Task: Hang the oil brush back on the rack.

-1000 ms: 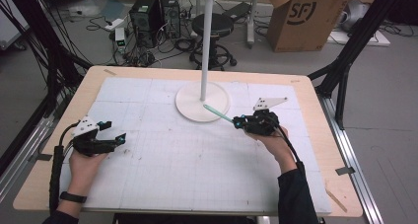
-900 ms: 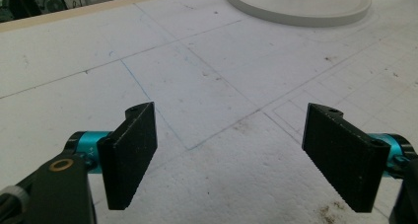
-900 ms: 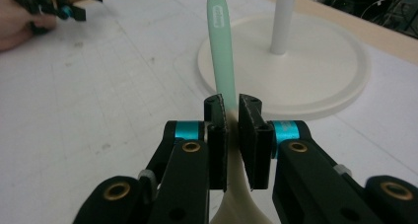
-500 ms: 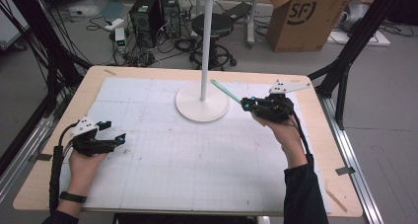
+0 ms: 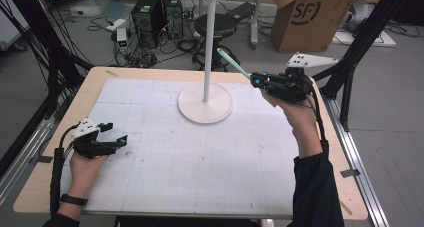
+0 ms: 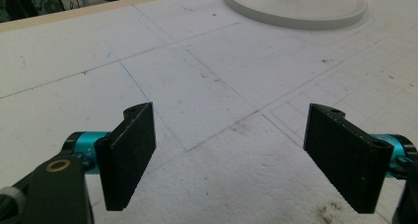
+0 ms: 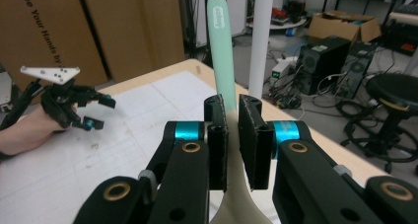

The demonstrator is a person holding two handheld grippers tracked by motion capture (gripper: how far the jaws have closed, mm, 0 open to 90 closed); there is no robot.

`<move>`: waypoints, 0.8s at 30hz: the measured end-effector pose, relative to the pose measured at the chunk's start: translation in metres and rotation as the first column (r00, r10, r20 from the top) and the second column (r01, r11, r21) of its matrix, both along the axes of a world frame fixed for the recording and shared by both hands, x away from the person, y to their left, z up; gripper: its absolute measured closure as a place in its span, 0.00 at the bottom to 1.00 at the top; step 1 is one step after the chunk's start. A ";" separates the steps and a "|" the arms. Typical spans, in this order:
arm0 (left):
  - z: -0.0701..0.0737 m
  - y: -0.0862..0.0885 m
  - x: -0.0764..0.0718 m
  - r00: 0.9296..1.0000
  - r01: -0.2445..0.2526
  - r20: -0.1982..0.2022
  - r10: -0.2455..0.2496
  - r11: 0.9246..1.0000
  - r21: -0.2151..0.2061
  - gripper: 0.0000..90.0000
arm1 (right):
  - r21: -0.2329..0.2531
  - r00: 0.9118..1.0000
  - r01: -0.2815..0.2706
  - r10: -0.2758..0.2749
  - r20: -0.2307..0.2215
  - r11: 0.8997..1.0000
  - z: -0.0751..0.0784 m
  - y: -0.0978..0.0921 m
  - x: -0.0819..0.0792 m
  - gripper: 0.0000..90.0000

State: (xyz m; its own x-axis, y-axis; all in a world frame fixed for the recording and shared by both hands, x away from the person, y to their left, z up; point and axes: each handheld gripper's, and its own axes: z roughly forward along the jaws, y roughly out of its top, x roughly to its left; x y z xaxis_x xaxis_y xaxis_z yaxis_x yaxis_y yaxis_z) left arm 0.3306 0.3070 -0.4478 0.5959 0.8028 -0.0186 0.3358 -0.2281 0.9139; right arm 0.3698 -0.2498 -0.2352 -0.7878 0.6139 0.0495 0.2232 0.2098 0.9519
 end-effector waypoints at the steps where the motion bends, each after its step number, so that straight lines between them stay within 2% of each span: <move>1: 0.000 0.000 0.000 1.000 0.000 0.000 0.000 1.000 0.000 0.23 | 0.003 1.000 -0.004 0.004 0.001 1.000 0.004 0.000 0.000 0.92; 9: 0.000 0.000 0.000 1.000 0.001 0.000 -0.001 1.000 -0.002 0.23 | -0.002 1.000 0.000 0.000 0.019 1.000 0.033 0.001 -0.001 0.92; 16: 0.000 0.000 0.000 1.000 0.001 0.000 -0.001 1.000 -0.002 0.23 | -0.018 0.999 0.007 -0.007 0.035 1.000 0.053 0.002 -0.001 0.92; 24: 0.000 0.000 0.000 1.000 0.002 0.000 -0.002 1.000 -0.001 0.23 | -0.015 0.998 0.020 -0.019 0.059 1.000 0.075 0.004 -0.003 0.92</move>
State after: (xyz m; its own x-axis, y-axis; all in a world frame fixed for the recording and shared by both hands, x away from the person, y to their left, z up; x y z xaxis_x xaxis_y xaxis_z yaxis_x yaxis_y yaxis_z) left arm 0.3306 0.3069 -0.4478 0.5972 0.8019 -0.0198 0.3356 -0.2274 0.9141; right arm 0.3669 -0.2459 -0.1606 -0.7772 0.6292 -0.0062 0.1709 0.2205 0.9603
